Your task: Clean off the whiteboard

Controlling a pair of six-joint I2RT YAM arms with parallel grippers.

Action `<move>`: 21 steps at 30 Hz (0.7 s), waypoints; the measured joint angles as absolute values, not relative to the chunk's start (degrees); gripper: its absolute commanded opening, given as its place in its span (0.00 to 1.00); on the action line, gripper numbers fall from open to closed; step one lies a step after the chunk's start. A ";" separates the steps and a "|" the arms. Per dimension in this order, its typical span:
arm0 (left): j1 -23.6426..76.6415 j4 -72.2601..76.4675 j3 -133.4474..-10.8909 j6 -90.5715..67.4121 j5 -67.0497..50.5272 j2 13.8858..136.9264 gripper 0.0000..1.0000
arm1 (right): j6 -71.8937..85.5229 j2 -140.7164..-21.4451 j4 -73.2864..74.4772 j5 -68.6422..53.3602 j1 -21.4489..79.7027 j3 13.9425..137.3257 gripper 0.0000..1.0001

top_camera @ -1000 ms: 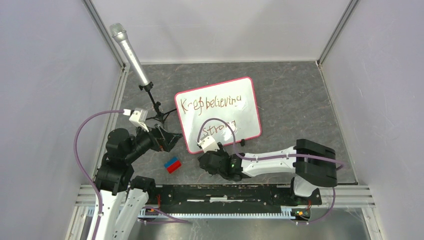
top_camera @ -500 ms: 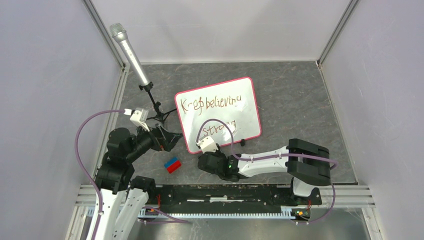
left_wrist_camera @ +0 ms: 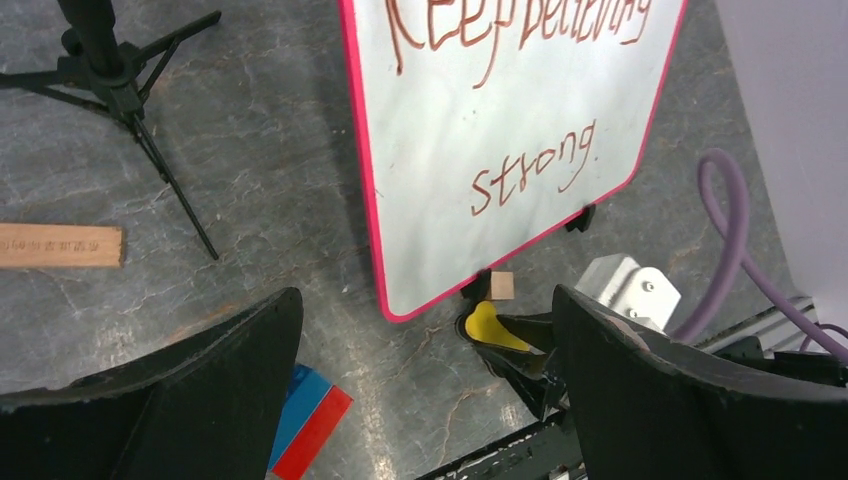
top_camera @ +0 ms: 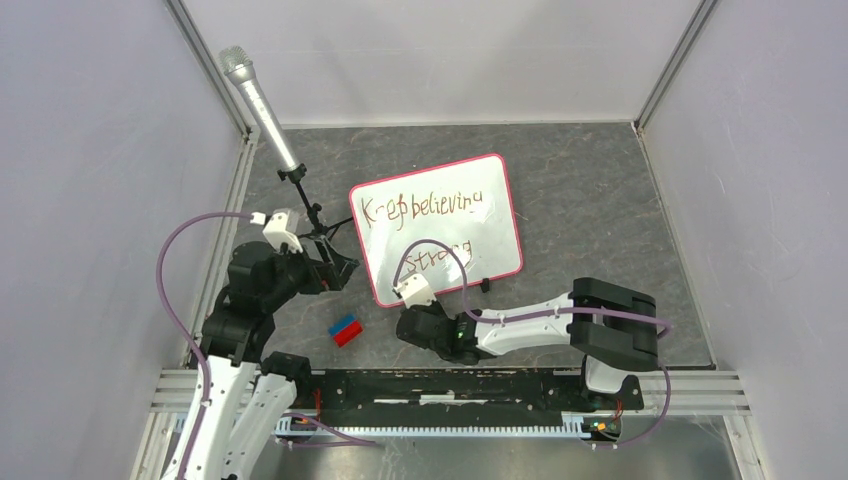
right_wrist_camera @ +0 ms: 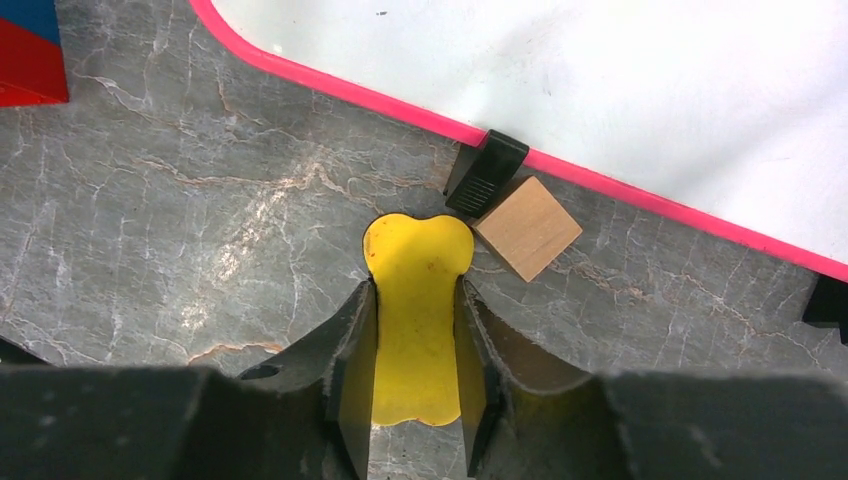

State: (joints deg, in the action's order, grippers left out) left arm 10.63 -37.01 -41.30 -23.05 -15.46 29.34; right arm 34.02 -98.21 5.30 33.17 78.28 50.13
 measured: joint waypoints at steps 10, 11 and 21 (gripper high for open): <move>10.63 -38.89 -43.13 -23.94 -13.10 35.27 0.99 | 30.57 -89.38 2.15 33.23 78.28 42.83 0.15; 10.63 -38.68 -43.11 -24.47 -13.47 36.01 0.97 | 29.91 -87.85 2.11 33.50 78.28 42.48 0.14; 10.63 -18.55 -24.45 -39.99 -17.43 33.47 0.82 | 17.96 -73.49 -7.27 42.11 75.09 41.87 0.12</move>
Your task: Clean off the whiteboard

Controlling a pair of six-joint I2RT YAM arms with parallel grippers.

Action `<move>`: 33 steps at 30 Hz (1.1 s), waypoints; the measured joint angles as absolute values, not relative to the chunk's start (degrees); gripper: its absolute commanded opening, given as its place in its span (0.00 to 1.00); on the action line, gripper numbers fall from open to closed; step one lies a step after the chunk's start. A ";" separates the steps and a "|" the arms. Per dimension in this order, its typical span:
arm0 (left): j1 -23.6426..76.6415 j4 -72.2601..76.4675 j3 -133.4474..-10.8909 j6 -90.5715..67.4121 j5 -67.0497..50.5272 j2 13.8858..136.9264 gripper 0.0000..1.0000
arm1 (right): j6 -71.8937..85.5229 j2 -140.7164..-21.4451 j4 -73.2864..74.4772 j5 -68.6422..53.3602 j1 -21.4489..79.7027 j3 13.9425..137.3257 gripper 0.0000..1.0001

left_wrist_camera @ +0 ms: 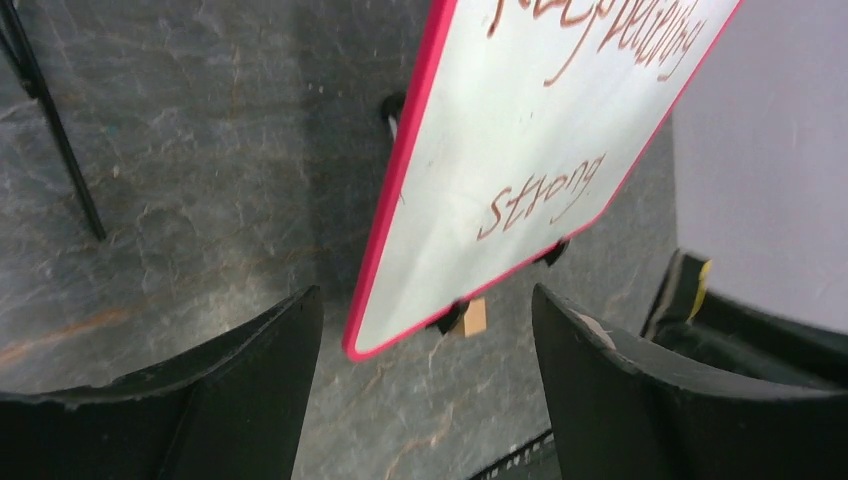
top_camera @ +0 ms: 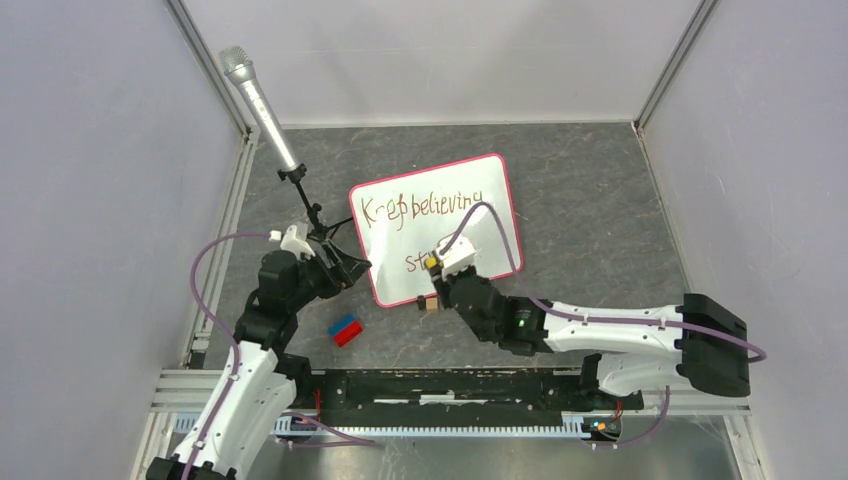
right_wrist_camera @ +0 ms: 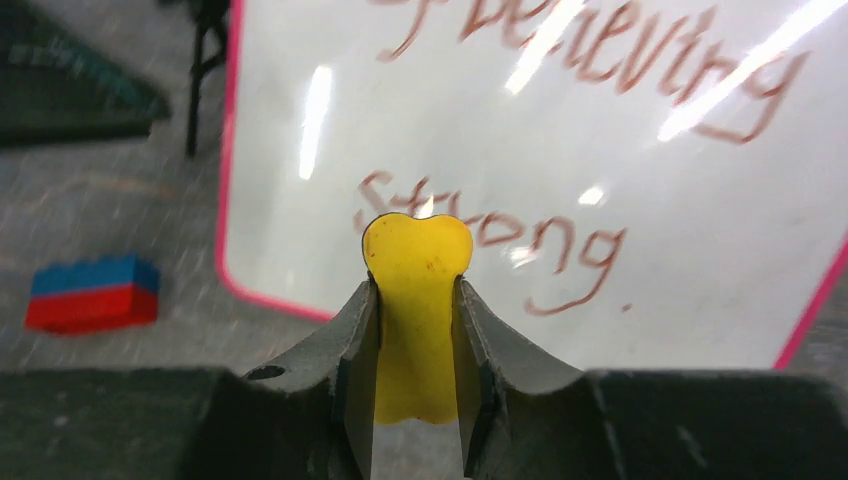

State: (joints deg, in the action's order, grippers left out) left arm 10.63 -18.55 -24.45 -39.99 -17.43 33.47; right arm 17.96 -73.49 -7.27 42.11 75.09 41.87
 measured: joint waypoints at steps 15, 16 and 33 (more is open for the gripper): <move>10.70 24.53 -7.40 -46.19 -15.64 43.94 0.74 | -8.47 -87.50 -31.35 33.98 59.83 51.48 0.08; 10.70 26.48 -7.20 -46.11 -15.79 45.10 0.73 | -9.15 -87.99 -32.14 33.21 59.86 51.96 0.09; 10.74 37.58 -8.58 -45.28 -20.12 60.20 0.56 | -12.99 -101.95 -32.47 31.88 60.82 66.06 0.07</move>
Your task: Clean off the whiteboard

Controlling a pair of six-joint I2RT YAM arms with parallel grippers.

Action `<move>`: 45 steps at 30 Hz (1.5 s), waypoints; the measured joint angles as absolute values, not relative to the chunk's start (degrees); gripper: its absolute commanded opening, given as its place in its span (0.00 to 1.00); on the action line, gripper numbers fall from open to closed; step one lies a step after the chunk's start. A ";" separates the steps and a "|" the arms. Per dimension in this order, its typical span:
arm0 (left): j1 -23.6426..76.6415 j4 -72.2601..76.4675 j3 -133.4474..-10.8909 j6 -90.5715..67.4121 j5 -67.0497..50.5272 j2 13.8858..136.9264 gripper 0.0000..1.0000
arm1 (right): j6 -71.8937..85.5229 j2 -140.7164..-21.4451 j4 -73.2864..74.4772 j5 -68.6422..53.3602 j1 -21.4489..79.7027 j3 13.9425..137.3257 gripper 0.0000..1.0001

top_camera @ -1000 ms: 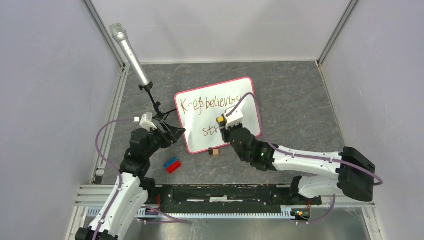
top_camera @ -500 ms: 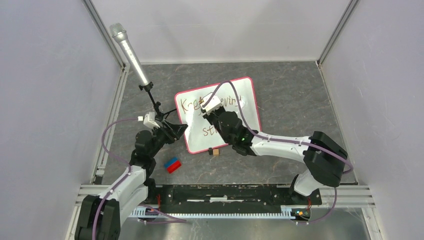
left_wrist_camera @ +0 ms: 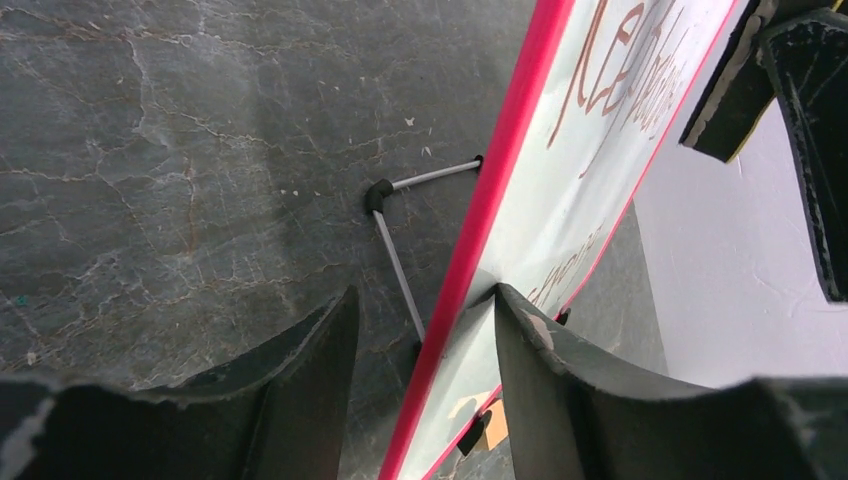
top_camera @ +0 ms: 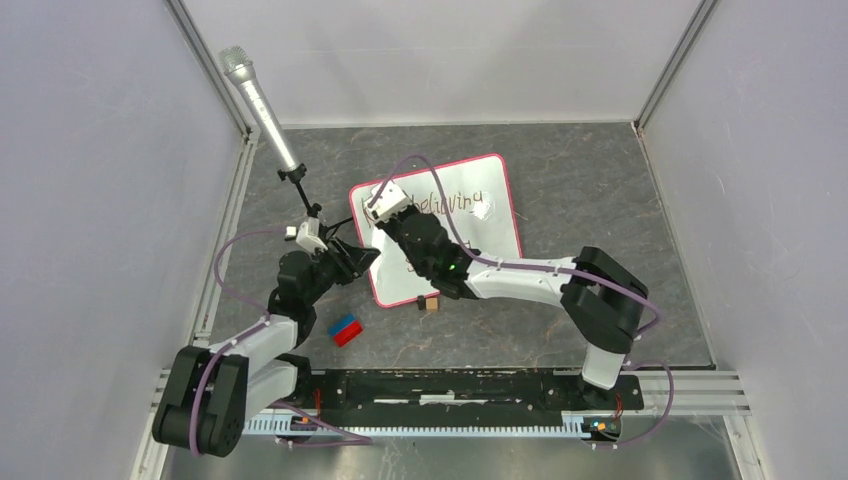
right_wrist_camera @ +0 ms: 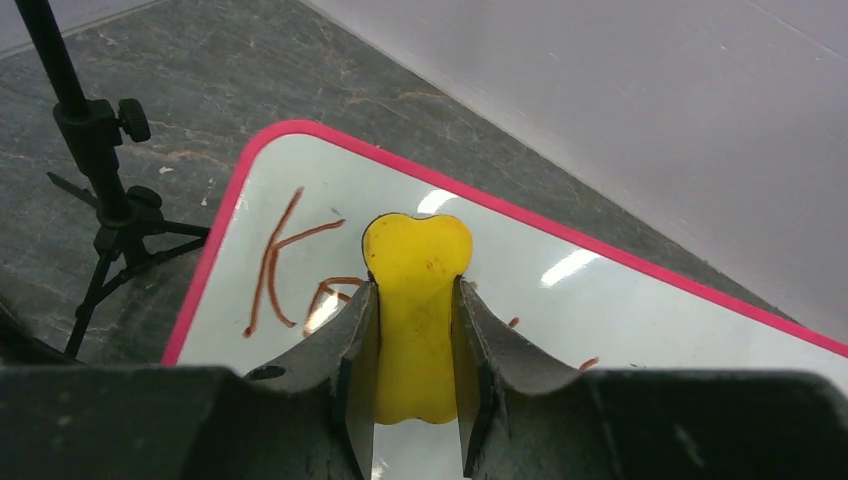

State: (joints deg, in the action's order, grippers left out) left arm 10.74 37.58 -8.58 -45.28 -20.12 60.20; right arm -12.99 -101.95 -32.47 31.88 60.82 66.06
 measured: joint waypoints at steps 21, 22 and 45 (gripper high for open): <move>11.00 38.26 -11.42 -45.30 -21.52 64.40 0.19 | -15.20 -109.06 -37.36 47.11 64.88 68.03 0.06; 11.03 38.26 -11.44 -45.30 -21.47 64.38 0.17 | -14.94 -108.79 -37.56 47.00 64.58 66.89 0.06; 22.76 35.16 -11.70 -39.62 -10.02 59.68 0.02 | -11.94 -97.10 -47.83 32.75 57.58 46.70 0.08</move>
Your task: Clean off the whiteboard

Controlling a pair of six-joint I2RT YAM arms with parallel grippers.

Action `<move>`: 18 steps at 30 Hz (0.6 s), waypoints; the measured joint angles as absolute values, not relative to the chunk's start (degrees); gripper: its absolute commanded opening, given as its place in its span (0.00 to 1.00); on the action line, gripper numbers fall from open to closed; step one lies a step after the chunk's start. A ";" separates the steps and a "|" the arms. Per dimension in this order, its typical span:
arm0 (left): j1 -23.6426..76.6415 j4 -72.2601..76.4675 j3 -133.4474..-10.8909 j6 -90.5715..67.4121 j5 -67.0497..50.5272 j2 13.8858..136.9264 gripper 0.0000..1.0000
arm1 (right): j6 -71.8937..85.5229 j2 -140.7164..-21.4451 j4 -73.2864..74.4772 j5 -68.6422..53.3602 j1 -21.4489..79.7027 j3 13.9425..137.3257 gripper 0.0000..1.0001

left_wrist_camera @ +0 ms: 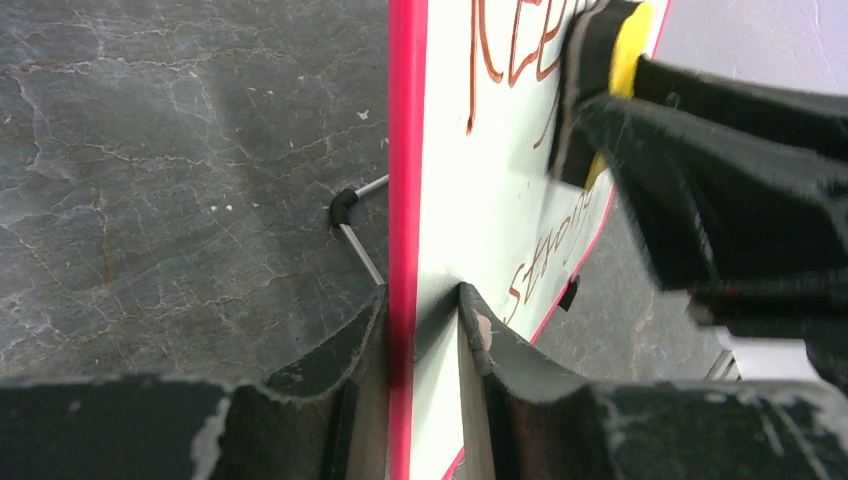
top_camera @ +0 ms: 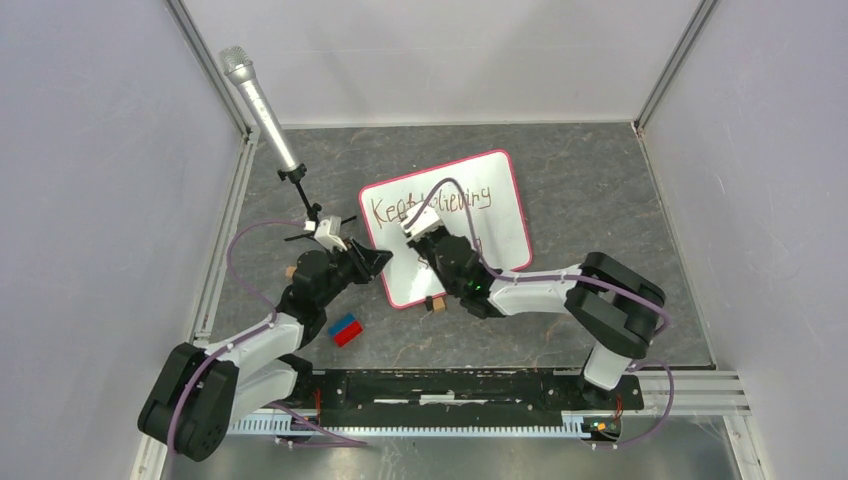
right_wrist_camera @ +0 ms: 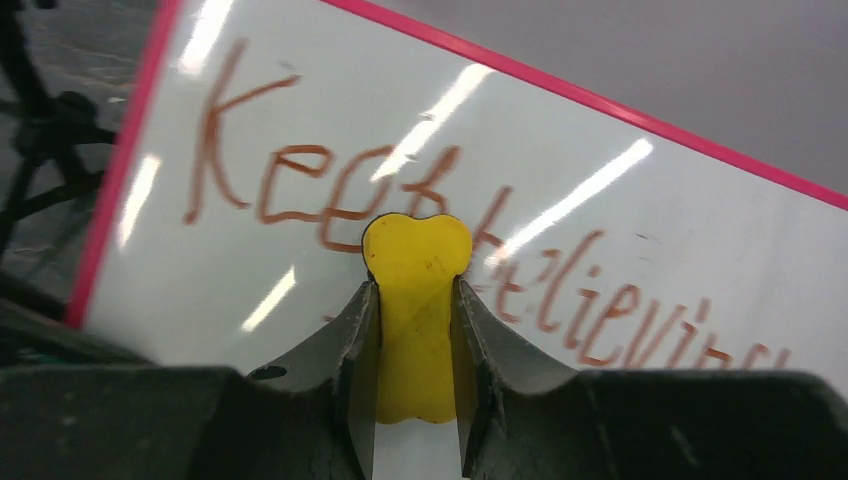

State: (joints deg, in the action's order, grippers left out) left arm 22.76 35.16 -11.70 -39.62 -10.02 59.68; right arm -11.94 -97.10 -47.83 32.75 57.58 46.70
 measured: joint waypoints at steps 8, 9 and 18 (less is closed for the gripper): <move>23.00 36.34 -11.70 -39.55 -9.47 60.80 0.02 | -13.23 -105.93 -46.63 29.69 64.88 56.21 0.07; 23.00 36.38 -11.64 -39.55 -9.37 60.69 0.02 | -12.84 -105.93 -46.68 29.71 64.66 56.18 0.08; 23.24 36.38 -11.40 -39.55 -8.51 60.14 0.02 | -8.14 -99.94 -49.43 30.17 55.61 49.39 0.08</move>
State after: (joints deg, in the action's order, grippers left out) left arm 23.24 36.38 -11.40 -39.55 -8.51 60.14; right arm -8.14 -99.94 -49.43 30.17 55.61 49.39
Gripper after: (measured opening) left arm 0.337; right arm 0.329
